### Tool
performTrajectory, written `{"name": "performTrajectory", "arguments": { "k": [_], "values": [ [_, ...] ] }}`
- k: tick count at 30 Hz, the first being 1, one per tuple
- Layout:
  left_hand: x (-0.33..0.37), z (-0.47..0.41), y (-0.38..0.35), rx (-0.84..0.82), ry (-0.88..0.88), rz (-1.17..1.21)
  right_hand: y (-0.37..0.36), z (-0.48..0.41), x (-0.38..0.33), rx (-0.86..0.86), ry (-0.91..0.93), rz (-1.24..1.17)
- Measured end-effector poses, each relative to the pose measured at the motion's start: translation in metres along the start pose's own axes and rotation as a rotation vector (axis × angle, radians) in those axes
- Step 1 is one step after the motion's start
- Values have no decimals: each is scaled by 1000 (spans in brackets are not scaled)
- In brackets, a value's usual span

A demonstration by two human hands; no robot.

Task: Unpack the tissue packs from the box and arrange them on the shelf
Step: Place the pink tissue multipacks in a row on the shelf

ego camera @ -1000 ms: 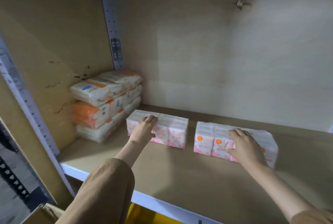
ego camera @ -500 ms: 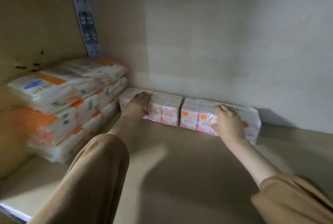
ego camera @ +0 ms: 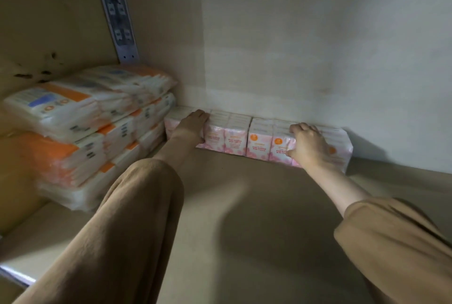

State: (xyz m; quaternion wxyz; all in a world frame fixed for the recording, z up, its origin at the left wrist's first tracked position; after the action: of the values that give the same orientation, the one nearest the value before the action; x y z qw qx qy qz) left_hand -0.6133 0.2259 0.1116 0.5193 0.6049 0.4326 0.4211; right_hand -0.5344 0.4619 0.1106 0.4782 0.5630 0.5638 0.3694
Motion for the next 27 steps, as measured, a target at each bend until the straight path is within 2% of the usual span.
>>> {"name": "performTrajectory", "arguments": {
  "k": [3,8,11,16,24,27],
  "values": [
    [-1,8,15,-54,-13,14,12,-4,0,-111,9,-27],
    [-9,39,35,-22,-41,20,36,7,-11,-98,37,-143],
    [-13,80,44,-16,-13,79,37,32,-37,-175,104,-225],
    [-28,178,48,-137,104,129,32,99,-110,-349,376,-287],
    [-73,365,37,-145,310,134,28,229,-229,-489,759,-533],
    [-94,428,18,-181,411,123,13,279,-261,-552,878,-548]
  ]
}}
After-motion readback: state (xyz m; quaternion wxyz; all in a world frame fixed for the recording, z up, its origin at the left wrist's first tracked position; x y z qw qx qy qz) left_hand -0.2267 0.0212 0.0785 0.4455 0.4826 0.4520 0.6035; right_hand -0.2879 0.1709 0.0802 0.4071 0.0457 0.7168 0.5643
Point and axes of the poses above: each hand's wrist, its own z-axis away from the middle knuckle, its own y-axis out of the back of the hand, x = y × z, the point moved 4 cm from there along -z, towards the middle knuckle
